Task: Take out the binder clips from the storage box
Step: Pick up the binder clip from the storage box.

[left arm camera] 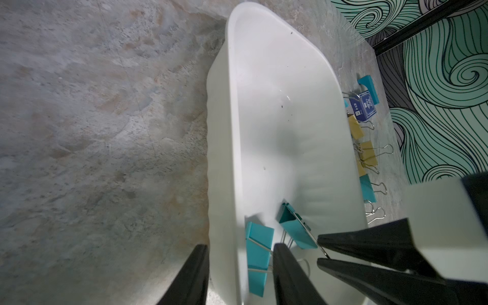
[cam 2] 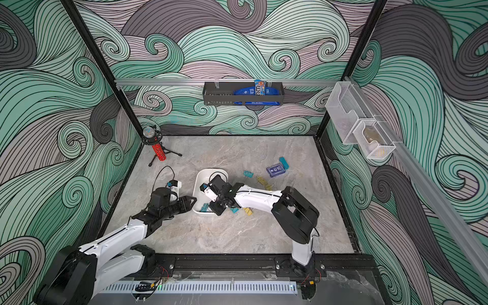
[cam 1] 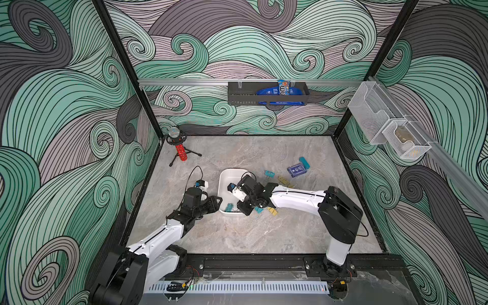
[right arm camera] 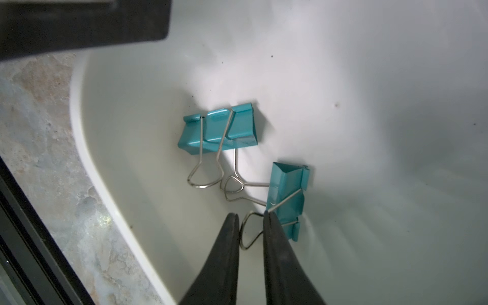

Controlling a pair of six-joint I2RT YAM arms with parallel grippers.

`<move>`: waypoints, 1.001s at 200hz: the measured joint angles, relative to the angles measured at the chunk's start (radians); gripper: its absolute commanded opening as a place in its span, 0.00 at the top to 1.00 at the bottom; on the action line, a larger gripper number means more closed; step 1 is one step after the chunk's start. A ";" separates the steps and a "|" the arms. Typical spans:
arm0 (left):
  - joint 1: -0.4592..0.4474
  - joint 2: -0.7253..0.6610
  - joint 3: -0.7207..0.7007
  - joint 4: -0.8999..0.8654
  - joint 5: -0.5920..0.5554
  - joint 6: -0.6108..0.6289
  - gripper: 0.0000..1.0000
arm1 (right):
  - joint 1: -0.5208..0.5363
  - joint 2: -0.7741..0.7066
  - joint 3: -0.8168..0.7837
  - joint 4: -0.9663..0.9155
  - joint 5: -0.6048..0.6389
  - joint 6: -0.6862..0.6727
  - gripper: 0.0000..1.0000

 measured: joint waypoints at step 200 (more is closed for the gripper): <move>0.000 -0.034 0.000 -0.011 0.000 0.000 0.57 | -0.047 -0.150 0.036 -0.016 0.121 0.002 1.00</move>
